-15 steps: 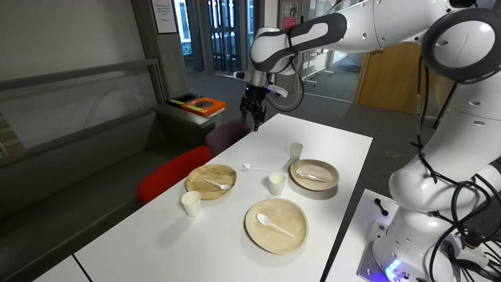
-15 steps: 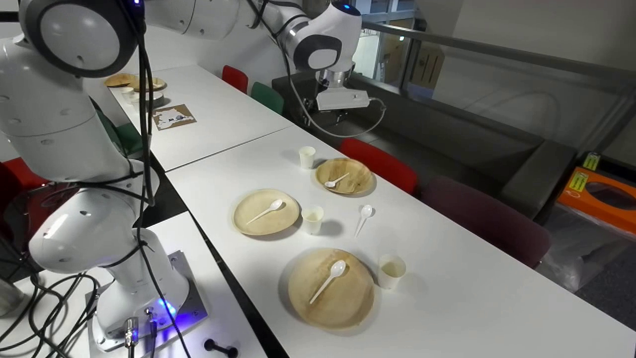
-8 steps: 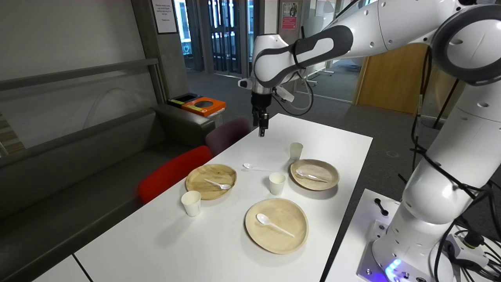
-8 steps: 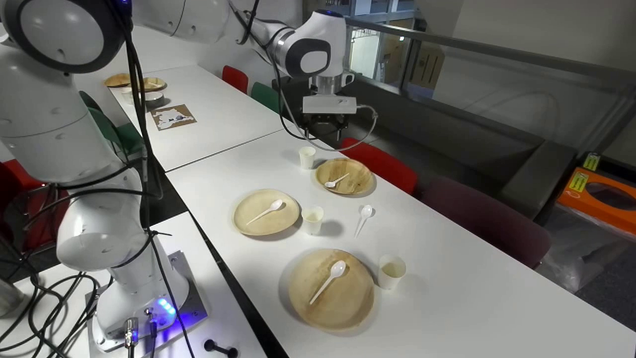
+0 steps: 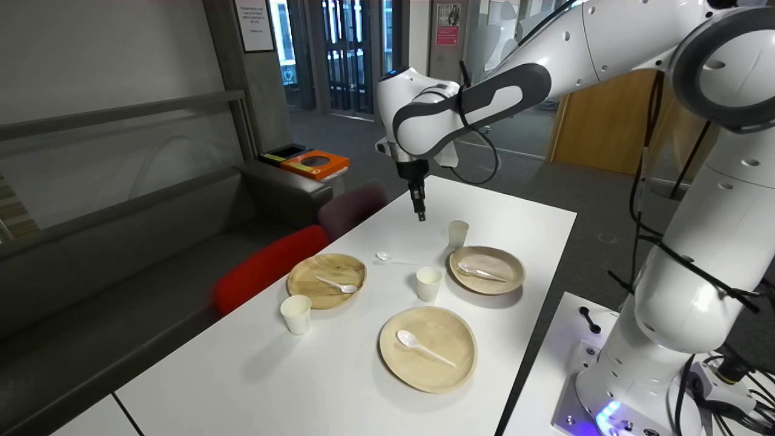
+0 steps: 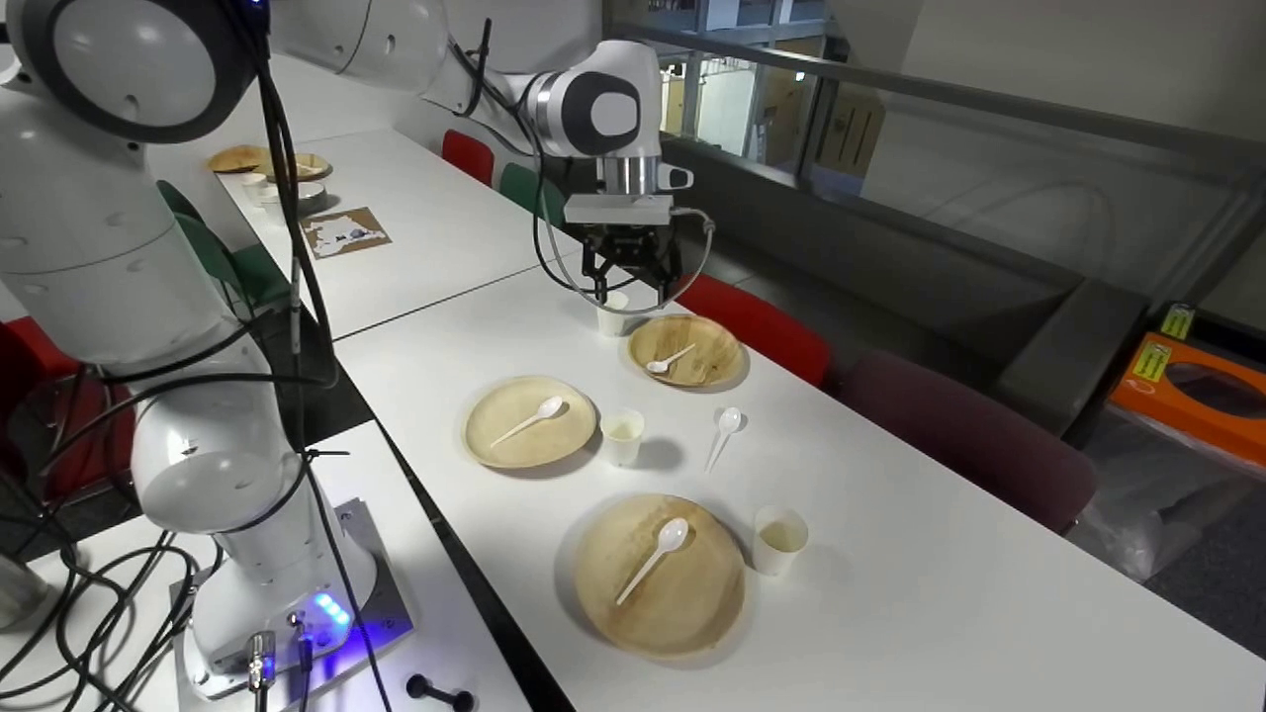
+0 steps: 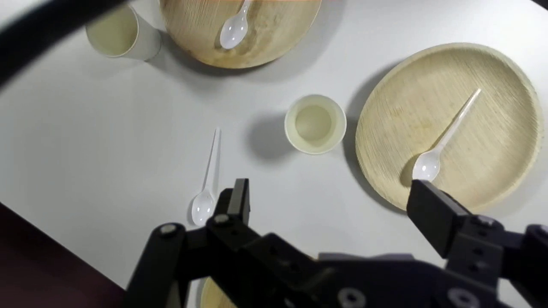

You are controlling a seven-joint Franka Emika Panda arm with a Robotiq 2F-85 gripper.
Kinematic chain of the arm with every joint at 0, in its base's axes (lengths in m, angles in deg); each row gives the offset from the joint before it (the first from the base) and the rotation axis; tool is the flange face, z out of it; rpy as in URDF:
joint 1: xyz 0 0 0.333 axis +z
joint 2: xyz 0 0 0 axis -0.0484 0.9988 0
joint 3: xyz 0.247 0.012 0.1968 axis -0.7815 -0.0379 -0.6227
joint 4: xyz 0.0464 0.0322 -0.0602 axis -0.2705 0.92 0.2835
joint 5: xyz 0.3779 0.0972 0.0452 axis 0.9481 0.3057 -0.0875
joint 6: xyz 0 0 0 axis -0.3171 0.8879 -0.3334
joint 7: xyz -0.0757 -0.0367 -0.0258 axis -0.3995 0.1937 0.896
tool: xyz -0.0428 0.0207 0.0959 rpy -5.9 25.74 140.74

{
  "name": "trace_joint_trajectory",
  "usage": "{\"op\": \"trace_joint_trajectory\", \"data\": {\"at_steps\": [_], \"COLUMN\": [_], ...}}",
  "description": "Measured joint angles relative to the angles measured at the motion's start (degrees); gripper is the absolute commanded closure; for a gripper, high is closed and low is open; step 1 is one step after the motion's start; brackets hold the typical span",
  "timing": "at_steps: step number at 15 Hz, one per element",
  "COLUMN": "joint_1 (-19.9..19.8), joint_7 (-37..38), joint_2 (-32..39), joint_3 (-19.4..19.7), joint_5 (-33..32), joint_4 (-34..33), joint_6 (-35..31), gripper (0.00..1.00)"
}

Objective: Put the spoon on the wooden plate to the left

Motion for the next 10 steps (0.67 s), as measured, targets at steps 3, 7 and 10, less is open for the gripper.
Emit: {"op": "trace_joint_trajectory", "data": {"at_steps": [3, 7, 10], "joint_1": [1.3, 2.2, 2.8], "joint_7": [0.1, -6.6, -9.3], "joint_2": [-0.2, -0.8, -0.9], "joint_3": [1.0, 1.7, 2.0], "joint_5": [0.2, 0.9, 0.9], "joint_4": [0.0, 0.3, 0.4], "joint_6": [0.4, -3.8, -4.7], "gripper": [0.00, 0.00, 0.00]}}
